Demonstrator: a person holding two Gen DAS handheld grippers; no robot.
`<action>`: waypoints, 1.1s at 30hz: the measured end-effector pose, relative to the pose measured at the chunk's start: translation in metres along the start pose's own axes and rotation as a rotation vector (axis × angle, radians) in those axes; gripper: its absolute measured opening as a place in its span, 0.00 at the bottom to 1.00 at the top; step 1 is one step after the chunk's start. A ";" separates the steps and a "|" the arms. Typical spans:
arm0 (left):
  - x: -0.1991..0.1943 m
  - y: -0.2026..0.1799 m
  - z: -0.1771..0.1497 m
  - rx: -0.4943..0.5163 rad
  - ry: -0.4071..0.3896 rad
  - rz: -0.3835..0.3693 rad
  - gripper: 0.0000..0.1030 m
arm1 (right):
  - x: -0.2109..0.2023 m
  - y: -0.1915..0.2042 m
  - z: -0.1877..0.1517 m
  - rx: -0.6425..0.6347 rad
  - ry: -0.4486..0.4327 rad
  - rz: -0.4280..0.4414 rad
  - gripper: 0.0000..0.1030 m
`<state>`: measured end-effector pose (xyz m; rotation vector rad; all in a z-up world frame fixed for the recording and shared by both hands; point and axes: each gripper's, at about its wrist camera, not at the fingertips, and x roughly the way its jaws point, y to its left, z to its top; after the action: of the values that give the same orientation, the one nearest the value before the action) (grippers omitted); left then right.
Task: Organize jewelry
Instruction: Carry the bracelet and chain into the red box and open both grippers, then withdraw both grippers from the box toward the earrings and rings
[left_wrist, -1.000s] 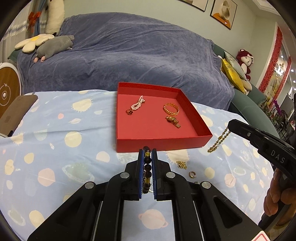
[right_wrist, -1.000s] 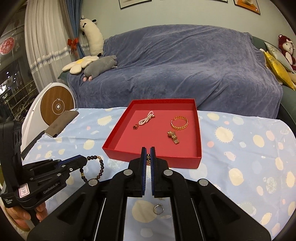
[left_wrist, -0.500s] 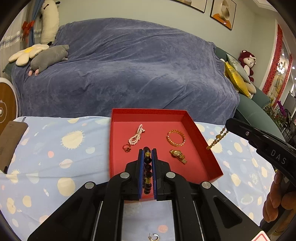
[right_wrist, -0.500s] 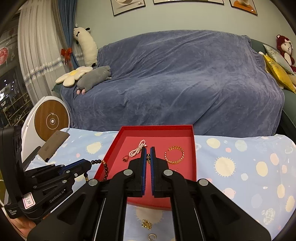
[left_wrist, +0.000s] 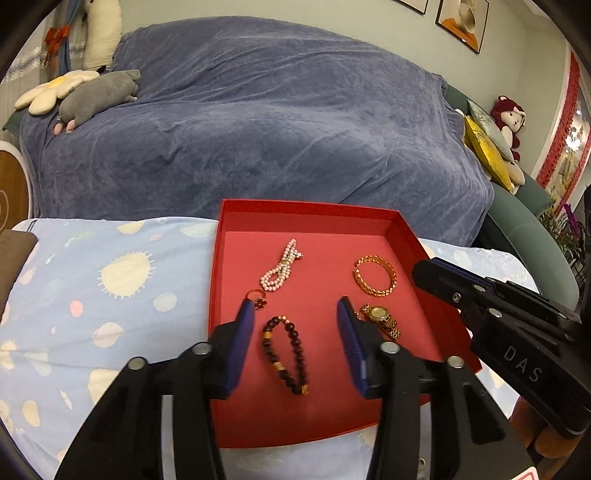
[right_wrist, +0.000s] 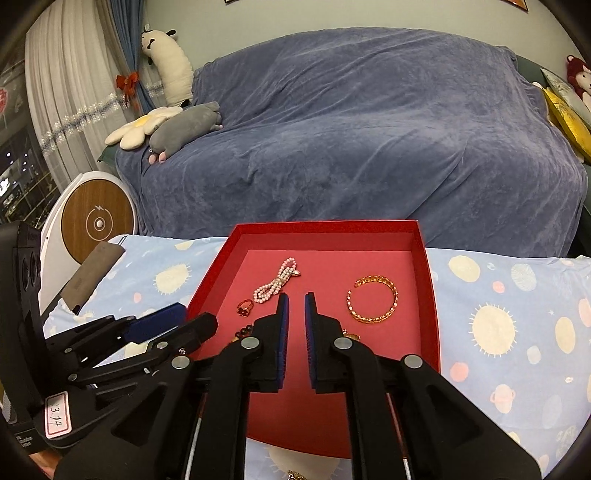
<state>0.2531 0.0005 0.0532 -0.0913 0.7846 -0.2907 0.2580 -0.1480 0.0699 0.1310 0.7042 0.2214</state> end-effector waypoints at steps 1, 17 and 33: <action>-0.003 0.001 0.001 0.002 -0.009 0.010 0.50 | -0.005 0.000 0.000 0.006 -0.010 0.003 0.23; -0.087 0.010 -0.041 -0.057 -0.013 0.035 0.58 | -0.107 -0.004 -0.067 0.009 0.022 -0.046 0.28; -0.074 -0.001 -0.140 -0.005 0.149 0.046 0.58 | -0.097 -0.015 -0.141 0.105 0.150 -0.076 0.28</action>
<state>0.1043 0.0251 0.0056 -0.0571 0.9338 -0.2541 0.0962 -0.1805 0.0212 0.1888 0.8687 0.1223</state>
